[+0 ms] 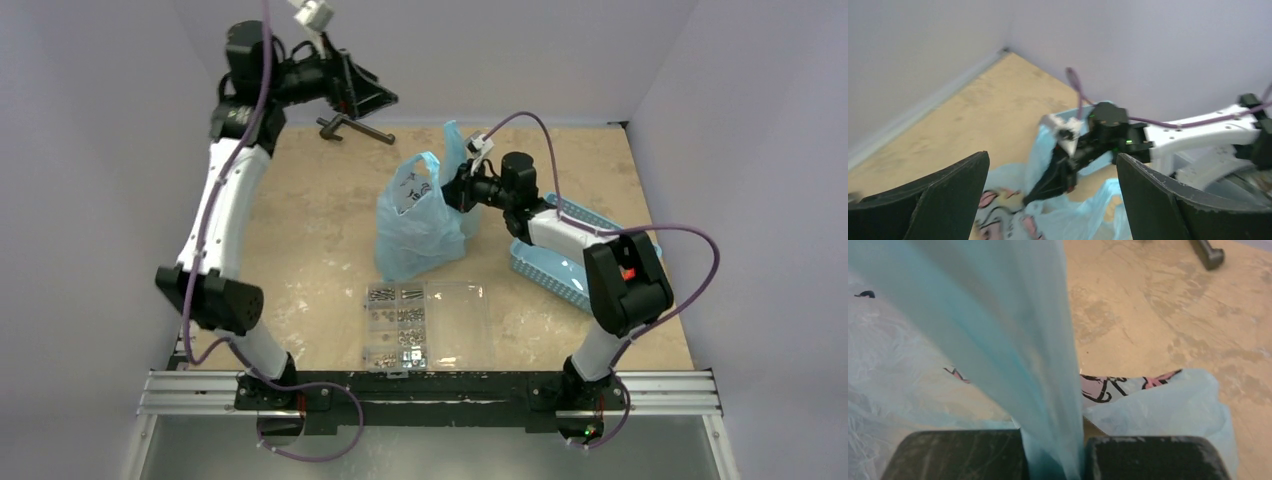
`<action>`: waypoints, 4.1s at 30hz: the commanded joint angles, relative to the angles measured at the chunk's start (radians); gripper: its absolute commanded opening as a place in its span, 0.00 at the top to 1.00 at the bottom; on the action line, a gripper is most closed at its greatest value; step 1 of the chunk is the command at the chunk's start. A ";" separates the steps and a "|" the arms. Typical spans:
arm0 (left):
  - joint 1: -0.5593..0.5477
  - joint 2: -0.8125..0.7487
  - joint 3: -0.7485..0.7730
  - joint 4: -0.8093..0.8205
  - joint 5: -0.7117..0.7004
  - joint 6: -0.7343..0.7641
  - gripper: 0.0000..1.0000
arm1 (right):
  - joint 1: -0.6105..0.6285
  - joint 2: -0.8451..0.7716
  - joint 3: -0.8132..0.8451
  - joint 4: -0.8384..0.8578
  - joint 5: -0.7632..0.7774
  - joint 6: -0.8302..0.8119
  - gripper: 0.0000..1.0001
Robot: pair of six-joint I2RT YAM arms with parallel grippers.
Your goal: Place the fake fruits into the plastic bag and tie a complex knot
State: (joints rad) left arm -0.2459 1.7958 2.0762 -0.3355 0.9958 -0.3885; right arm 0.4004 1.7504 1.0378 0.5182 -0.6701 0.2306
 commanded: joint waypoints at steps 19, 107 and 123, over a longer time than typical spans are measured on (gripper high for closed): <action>-0.100 -0.510 -0.446 -0.245 -0.280 0.780 0.00 | 0.053 -0.162 -0.045 -0.160 0.274 0.000 1.00; -0.065 -0.366 -0.652 0.024 -0.170 0.176 1.00 | -0.083 -0.442 0.135 -0.465 -0.125 -0.377 0.01; -0.069 -0.320 -0.584 0.020 0.097 0.196 1.00 | 0.274 -0.137 0.028 0.249 0.147 -0.403 0.20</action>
State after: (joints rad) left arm -0.3164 1.4700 1.4517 -0.3321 0.9825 -0.2150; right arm 0.6430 1.5562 0.9676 0.5705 -0.5926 -0.1680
